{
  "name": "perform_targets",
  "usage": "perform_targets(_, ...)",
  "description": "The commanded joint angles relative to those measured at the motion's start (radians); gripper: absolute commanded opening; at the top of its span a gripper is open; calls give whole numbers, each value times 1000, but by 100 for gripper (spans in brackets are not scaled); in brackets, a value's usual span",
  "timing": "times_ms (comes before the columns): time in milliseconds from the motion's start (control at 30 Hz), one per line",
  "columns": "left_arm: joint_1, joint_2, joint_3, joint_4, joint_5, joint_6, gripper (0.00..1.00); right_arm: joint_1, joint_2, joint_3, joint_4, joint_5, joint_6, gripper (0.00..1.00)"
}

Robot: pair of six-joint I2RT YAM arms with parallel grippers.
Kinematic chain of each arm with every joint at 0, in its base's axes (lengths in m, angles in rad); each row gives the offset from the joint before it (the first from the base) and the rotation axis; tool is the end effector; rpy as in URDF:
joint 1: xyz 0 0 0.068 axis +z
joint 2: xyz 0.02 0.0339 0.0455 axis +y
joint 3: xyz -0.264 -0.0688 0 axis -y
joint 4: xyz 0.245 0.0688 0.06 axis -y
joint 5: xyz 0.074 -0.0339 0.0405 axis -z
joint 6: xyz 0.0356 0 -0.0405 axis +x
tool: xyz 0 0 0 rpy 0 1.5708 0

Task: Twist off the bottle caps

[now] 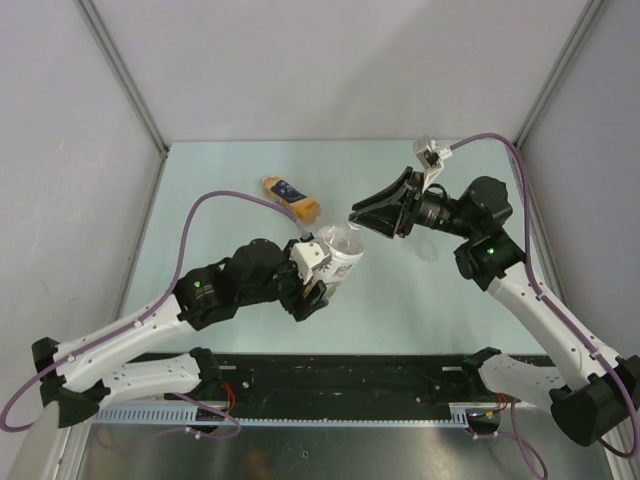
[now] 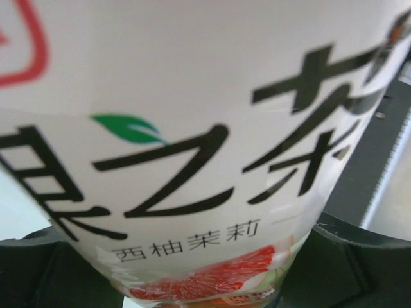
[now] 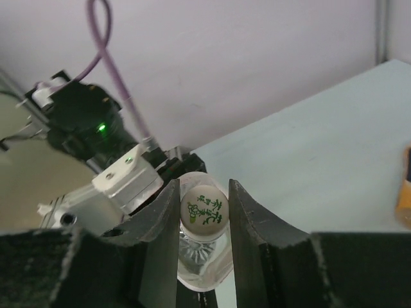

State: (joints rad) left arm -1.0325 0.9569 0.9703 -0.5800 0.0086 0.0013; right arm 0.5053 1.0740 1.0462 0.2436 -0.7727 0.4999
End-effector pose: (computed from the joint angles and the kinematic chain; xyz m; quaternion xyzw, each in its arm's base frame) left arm 0.1046 -0.1758 0.3337 0.4350 0.7610 -0.2406 0.4168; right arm 0.1962 0.1369 0.4201 -0.2952 0.5798 0.5546 0.5187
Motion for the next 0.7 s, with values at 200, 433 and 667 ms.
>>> perform_targets(200, -20, -118, 1, 96, 527, 169, 0, -19, -1, -1, 123, -253, -7, 0)
perform_targets(433, -19, -165, -14, 113, 495, 159, 0, -19, -4, -1, 128, -232, -3, 8)
perform_targets(667, -19, -128, -23, 114, 465, 140, 0, -25, -5, -2, 124, -164, 25, 35)
